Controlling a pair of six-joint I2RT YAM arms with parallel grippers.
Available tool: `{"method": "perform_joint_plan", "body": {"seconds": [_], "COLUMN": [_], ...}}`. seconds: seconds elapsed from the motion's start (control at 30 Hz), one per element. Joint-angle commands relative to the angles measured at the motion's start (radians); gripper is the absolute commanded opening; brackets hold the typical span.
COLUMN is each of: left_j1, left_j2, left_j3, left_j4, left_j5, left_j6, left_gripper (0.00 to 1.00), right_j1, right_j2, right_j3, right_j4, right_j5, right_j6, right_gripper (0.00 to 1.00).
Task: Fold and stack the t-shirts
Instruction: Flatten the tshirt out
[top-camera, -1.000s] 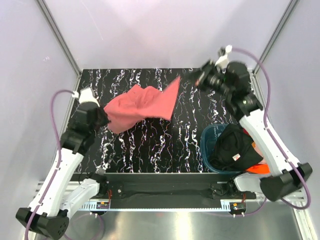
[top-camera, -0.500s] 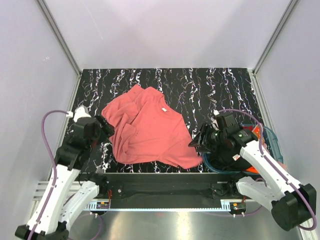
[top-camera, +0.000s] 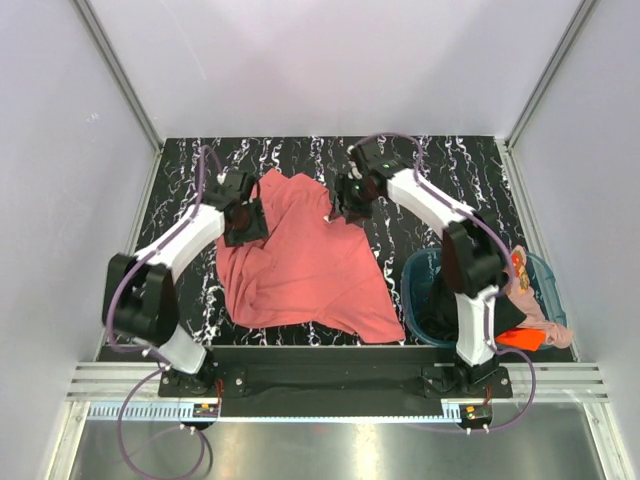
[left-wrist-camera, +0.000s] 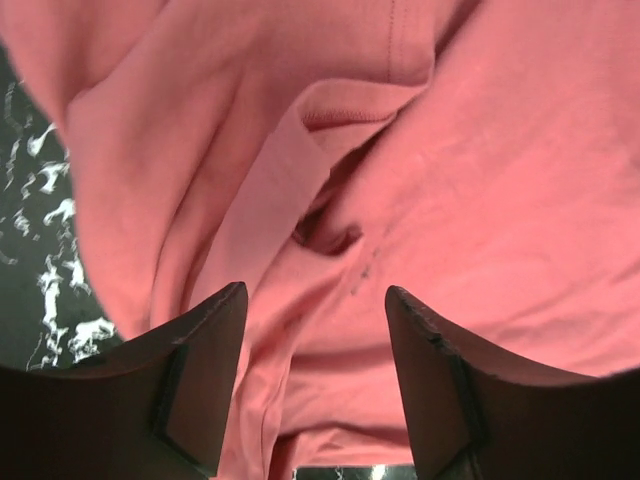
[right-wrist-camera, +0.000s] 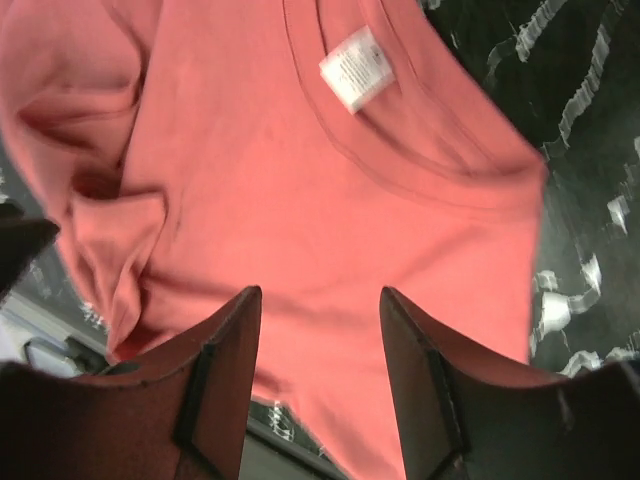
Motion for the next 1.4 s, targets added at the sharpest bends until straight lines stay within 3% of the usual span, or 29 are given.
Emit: {"method": "perform_joint_plan", "body": {"seconds": [0.0, 0.07, 0.23, 0.3, 0.43, 0.5, 0.57, 0.67, 0.73, 0.8, 0.93, 0.97, 1.03, 1.2, 1.37], "left_j1": [-0.002, -0.002, -0.002, -0.002, -0.002, -0.004, -0.005, -0.004, -0.004, -0.002, 0.004, 0.004, 0.004, 0.009, 0.045], "left_j2": [0.058, 0.118, 0.195, 0.229, 0.279, 0.286, 0.286, 0.301, 0.313, 0.316, 0.306, 0.299, 0.264, 0.162, 0.01], "left_j3": [0.083, 0.123, 0.163, 0.174, 0.208, 0.205, 0.186, 0.166, 0.171, 0.194, 0.292, 0.319, 0.402, 0.502, 0.377], "left_j4": [0.014, -0.015, -0.063, -0.09, -0.159, -0.179, -0.178, -0.169, -0.161, -0.15, -0.153, -0.16, -0.169, -0.132, -0.158], "left_j5": [0.006, -0.025, -0.048, -0.062, -0.094, -0.111, -0.123, -0.12, -0.117, -0.115, -0.076, -0.059, -0.06, -0.117, -0.213], "left_j6": [0.036, 0.018, 0.01, -0.004, -0.038, -0.052, -0.056, -0.039, -0.024, 0.002, 0.065, 0.091, 0.111, 0.155, 0.03], "left_gripper": [0.64, 0.66, 0.65, 0.64, 0.49, 0.5, 0.57, 0.57, 0.47, 0.28, 0.05, 0.01, 0.0, 0.0, 0.0], "right_j1": [0.063, 0.086, 0.097, 0.099, 0.097, 0.097, 0.097, 0.096, 0.089, 0.071, 0.021, 0.01, -0.035, -0.127, -0.196], "right_j2": [0.178, 0.302, 0.445, 0.484, 0.534, 0.554, 0.568, 0.596, 0.612, 0.632, 0.652, 0.657, 0.654, 0.617, 0.576], "right_j3": [0.243, 0.393, 0.523, 0.54, 0.574, 0.586, 0.591, 0.616, 0.635, 0.65, 0.64, 0.635, 0.623, 0.581, 0.56], "right_j4": [-0.08, -0.118, -0.111, -0.094, -0.1, -0.106, -0.105, -0.12, -0.137, -0.14, -0.146, -0.151, -0.172, -0.213, -0.256], "right_j5": [0.026, 0.024, 0.029, 0.035, 0.067, 0.108, 0.13, 0.176, 0.214, 0.223, 0.23, 0.237, 0.271, 0.357, 0.433], "right_j6": [-0.085, -0.111, -0.096, -0.085, -0.087, -0.079, -0.073, -0.062, -0.059, -0.048, -0.013, 0.004, 0.025, 0.056, 0.045], "right_gripper": [0.58, 0.59, 0.56, 0.5, 0.47, 0.49, 0.5, 0.5, 0.49, 0.48, 0.43, 0.36, 0.32, 0.32, 0.33]}}
